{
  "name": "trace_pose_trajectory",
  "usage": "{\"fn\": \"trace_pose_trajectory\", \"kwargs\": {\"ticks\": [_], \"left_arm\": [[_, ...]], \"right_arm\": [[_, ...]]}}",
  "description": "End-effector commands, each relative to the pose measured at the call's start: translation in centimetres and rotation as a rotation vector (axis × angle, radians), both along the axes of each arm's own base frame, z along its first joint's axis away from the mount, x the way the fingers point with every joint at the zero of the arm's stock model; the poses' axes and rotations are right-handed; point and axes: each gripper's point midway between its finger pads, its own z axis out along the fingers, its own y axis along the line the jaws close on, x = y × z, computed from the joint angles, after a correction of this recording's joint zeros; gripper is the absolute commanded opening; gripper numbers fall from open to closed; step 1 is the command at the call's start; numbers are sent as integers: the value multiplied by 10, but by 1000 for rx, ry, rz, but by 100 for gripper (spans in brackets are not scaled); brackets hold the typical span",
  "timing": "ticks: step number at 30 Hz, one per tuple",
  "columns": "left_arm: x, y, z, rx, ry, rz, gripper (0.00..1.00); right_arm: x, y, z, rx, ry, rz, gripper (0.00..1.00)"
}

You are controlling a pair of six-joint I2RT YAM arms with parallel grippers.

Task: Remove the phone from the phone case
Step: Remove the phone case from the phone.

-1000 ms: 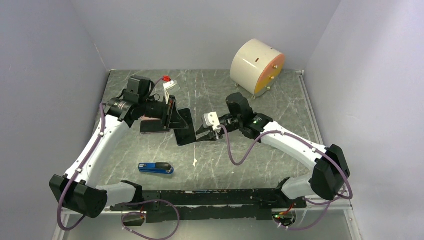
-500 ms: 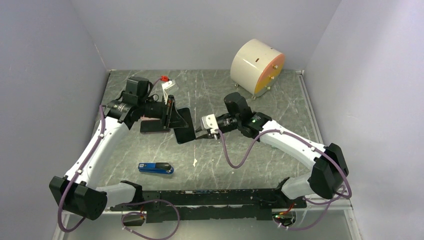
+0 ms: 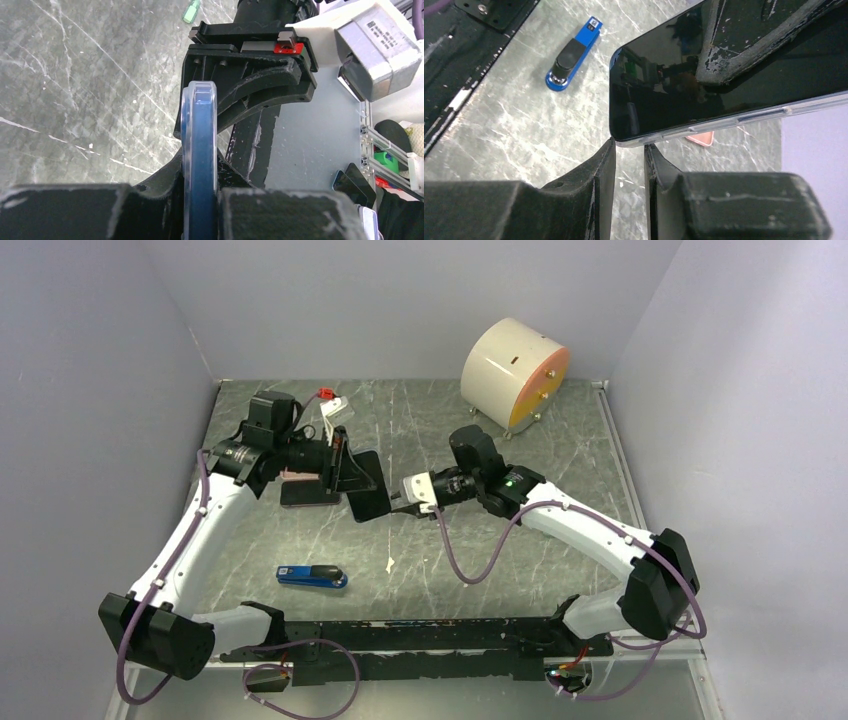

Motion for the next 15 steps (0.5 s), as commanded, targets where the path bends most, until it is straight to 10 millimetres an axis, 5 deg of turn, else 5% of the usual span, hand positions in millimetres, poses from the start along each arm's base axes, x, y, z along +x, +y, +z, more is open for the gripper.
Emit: {"fn": "trace_pose_trajectory", "kwargs": {"ticks": [1, 12, 15], "left_arm": [[-68, -11, 59, -221, 59, -297, 2], [-59, -13, 50, -204, 75, -272, 3], [-52, -12, 47, -179, 52, -206, 3]], "right_arm": [[37, 12, 16, 45, -256, -74, 0], [36, 17, 24, 129, -212, -110, 0], [37, 13, 29, 180, -151, -152, 8]]}}
